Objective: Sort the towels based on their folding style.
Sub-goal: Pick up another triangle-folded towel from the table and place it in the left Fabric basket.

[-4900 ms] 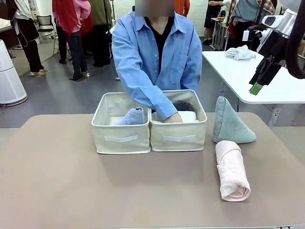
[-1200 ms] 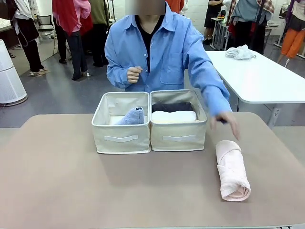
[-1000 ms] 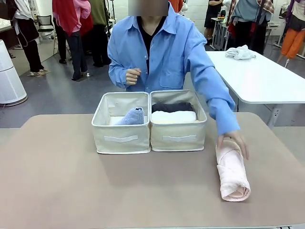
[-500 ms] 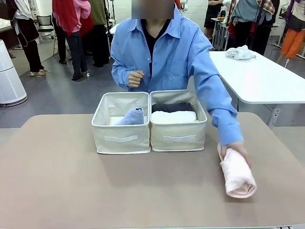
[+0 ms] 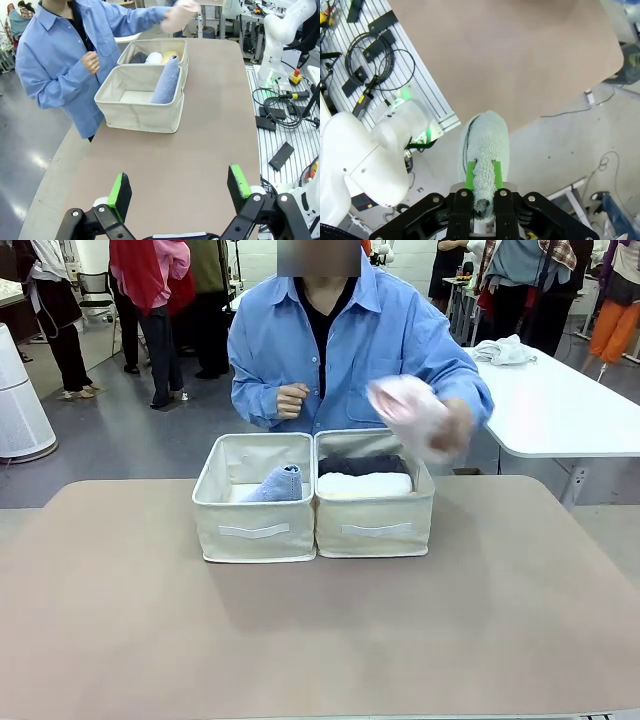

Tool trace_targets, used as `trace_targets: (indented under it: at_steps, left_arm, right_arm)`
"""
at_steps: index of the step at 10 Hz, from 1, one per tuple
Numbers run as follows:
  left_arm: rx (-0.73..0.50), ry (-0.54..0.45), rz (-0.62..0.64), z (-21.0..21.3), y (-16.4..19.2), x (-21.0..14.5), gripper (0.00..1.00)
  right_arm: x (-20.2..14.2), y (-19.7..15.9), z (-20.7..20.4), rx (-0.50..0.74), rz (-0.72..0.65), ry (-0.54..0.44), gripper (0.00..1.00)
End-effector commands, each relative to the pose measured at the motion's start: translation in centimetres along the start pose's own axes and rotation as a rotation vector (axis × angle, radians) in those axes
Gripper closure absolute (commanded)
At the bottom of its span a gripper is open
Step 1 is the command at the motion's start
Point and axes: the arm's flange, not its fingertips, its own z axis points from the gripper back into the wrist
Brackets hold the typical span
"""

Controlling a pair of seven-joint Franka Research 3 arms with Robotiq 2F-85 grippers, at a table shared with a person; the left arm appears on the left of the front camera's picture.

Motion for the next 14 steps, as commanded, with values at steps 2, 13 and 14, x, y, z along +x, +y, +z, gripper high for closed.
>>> trace_targets:
  at_steps: [2, 13, 14]
  left_arm:
    - [0.006, -0.025, -0.006, -0.1, -0.2, 0.1, 0.00]
    - [0.006, -0.025, -0.006, -0.1, -0.2, 0.1, 0.00]
    - [0.006, -0.025, -0.006, -0.1, -0.2, 0.1, 0.00]
  right_arm:
    - [2.8, -0.6, 0.4, -0.011, 0.051, -0.026, 0.86]
    - [24.6, 3.4, 3.3, -0.034, 0.454, -0.259, 0.86]
    - [24.6, 3.4, 3.3, -0.034, 0.454, -0.259, 0.86]
